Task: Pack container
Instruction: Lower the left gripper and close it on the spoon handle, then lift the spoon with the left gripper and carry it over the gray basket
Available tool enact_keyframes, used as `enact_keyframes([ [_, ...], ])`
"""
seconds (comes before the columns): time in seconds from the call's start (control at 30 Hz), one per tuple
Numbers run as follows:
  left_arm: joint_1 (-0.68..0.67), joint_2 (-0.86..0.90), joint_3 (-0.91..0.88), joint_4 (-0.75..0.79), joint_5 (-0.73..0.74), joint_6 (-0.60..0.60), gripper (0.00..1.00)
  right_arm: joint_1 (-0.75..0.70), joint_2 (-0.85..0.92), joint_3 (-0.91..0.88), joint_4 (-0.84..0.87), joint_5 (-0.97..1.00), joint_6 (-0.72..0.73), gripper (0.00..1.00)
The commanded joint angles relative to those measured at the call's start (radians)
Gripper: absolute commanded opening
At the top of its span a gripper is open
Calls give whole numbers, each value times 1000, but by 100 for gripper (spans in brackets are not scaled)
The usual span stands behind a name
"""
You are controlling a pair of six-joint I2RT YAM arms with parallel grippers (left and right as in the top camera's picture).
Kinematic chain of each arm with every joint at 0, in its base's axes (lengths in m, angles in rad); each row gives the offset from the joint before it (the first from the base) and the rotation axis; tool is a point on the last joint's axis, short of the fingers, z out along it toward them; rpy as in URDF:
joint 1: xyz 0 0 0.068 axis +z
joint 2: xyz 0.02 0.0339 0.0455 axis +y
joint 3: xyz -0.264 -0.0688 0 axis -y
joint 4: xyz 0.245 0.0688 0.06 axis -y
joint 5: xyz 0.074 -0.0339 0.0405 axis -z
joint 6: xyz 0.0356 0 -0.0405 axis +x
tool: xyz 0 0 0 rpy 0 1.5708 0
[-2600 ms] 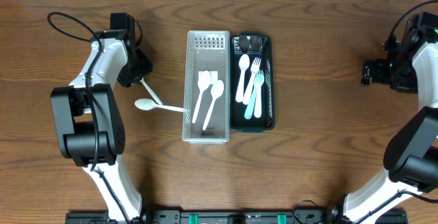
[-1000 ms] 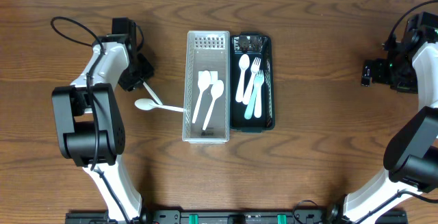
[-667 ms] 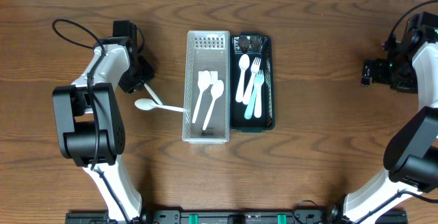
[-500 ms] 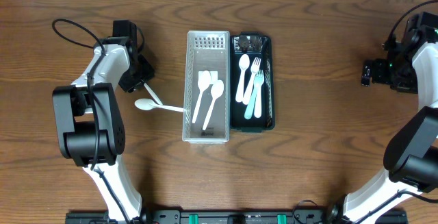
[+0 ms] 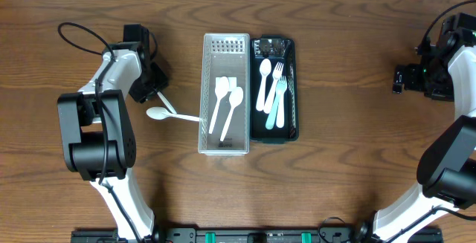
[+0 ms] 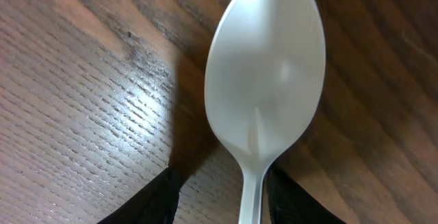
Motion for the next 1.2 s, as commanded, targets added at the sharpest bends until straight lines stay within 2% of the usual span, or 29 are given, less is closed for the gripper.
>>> enact_keyframes([
  [0.0, 2, 17, -8, -3, -5, -12, 44, -4, -2, -1, 0, -3, -11, 99],
  [0.17, 2, 23, -8, -3, -5, -11, 44, -4, -2, -1, 0, -3, -11, 99],
  [0.3, 2, 48, -8, -11, -5, -12, 36, -4, -2, -1, 0, -3, -11, 99],
  [0.43, 2, 77, -8, -15, -5, -11, 35, -4, -2, -1, 0, -3, -11, 99],
  [0.53, 2, 77, -7, -13, -5, -11, 21, -4, -2, -1, 0, -3, -11, 99],
  [0.7, 2, 73, -7, 0, -5, -8, 6, -4, -2, -1, 0, -3, -11, 99],
  [0.87, 2, 72, -2, 2, -5, -1, 6, -4, -2, -1, 0, -3, -11, 99],
  [1.17, 2, -4, 100, 2, -5, 86, 6, -4, -2, -1, 0, -3, -11, 99],
])
